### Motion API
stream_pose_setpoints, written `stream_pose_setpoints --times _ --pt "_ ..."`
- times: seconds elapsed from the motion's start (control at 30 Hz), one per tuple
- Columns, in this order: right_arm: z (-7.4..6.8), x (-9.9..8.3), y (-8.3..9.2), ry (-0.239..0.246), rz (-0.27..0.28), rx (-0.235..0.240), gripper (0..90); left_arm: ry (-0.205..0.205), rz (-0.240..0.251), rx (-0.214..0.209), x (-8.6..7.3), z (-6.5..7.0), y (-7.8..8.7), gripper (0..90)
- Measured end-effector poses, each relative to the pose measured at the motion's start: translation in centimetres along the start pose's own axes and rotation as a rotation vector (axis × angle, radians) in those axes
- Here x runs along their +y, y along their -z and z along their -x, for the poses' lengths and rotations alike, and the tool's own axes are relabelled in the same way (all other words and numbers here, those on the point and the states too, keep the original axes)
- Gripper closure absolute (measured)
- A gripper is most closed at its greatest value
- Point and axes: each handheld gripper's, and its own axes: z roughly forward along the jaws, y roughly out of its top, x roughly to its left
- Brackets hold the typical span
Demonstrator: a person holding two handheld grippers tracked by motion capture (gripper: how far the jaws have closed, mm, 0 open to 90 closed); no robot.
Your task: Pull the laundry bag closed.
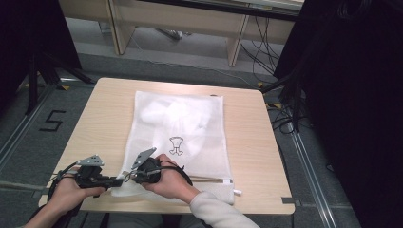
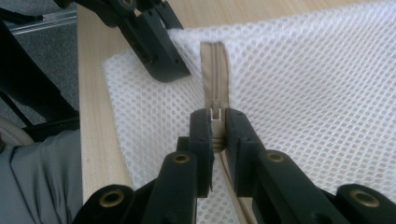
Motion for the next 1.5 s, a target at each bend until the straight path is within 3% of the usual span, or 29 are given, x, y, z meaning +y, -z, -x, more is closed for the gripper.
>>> stream_pose_setpoints --times 0.07,0.17,0.2,0.27,0.37,0.4,0.6,0.63,0.8,1.03,1.2,1.37,1.5 --pt "0.0 0.0 0.0 -0.001 0.0 0.004 82.5 0.0 -0.019 -0.003 0.1 0.0 0.1 85.0" --pt "0.1 0.0 0.1 -0.002 -0.002 0.01 82.5 0.003 0.002 -0.003 0.0 0.0 0.0 84.9" --pt "0.1 0.0 0.1 -0.004 -0.003 0.012 82.6 0.0 -0.019 0.002 0.1 0.0 0.1 84.9" --pt "0.1 -0.1 0.0 -0.001 -0.006 0.014 82.5 0.001 -0.002 -0.002 0.0 0.1 0.0 84.9" --pt "0.1 -0.2 0.0 -0.007 -0.018 0.013 82.6 0.0 -0.02 -0.005 0.1 0.0 0.0 85.0" --pt "0.1 -0.3 0.0 -0.011 -0.016 0.013 82.6 0.003 0.0 -0.002 0.0 0.1 -0.1 85.0" --pt "0.3 -0.3 0.0 -0.009 -0.021 0.021 82.6 0.003 -0.023 -0.014 0.1 0.0 0.0 85.0" --pt "0.3 -0.3 0.1 -0.011 -0.028 0.021 82.6 0.004 -0.001 -0.005 0.0 0.1 -0.1 85.1" --pt "0.4 -0.5 0.2 -0.002 -0.04 0.023 82.6 0.005 -0.021 -0.016 0.1 0.0 0.0 85.0" --pt "0.4 -0.6 0.4 -0.003 -0.065 0.022 82.6 0.01 0.0 -0.009 0.0 0.2 -0.1 85.0" --pt "0.6 -1.0 0.5 -0.023 -0.071 0.026 82.6 0.003 -0.027 -0.02 0.0 0.0 0.0 85.0" --pt "0.7 -0.9 0.6 -0.003 -0.072 0.023 82.6 0.005 -0.025 -0.022 0.0 0.0 0.0 85.0" --pt "0.7 -1.0 0.8 -0.006 -0.083 0.023 82.5 0.014 -0.012 -0.004 0.0 0.1 -0.1 84.9"
